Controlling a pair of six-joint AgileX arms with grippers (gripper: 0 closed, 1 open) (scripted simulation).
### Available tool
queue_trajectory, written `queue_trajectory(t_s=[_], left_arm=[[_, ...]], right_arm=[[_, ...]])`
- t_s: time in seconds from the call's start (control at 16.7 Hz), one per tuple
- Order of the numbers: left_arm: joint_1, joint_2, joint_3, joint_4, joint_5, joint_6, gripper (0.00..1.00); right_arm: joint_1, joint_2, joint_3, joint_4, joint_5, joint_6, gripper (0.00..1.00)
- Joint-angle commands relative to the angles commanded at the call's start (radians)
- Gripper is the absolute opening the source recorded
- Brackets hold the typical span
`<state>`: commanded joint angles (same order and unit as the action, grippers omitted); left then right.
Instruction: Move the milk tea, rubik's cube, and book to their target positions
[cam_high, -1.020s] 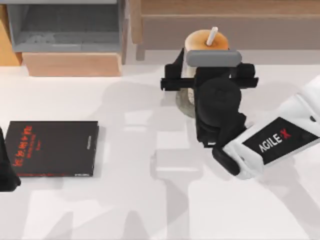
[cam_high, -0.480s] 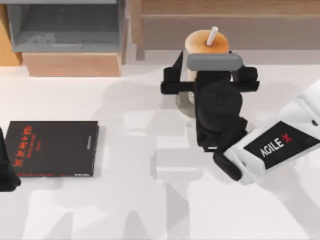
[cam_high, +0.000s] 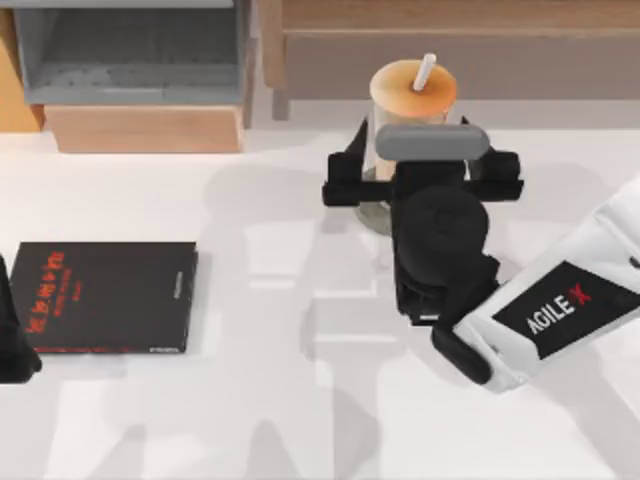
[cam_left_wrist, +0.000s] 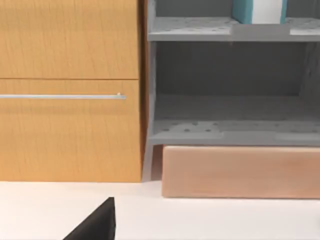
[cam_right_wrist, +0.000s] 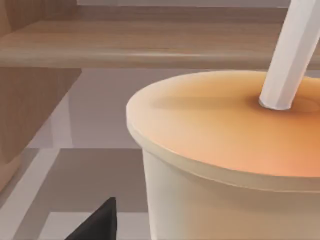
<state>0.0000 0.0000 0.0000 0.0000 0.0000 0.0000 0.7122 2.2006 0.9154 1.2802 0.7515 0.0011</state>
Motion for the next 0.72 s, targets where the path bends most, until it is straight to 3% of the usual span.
queue_trajectory(t_s=[0.42, 0.72], left_arm=[[0.000, 0.000, 0.000, 0.000, 0.000, 0.000, 1.00], [0.000, 0.000, 0.000, 0.000, 0.000, 0.000, 1.00]], right_arm=[[0.034, -0.196, -0.048, -0.147, 0.032, 0.002, 1.00], [0.032, -0.202, -0.046, -0.153, 0.033, 0.002, 1.00]])
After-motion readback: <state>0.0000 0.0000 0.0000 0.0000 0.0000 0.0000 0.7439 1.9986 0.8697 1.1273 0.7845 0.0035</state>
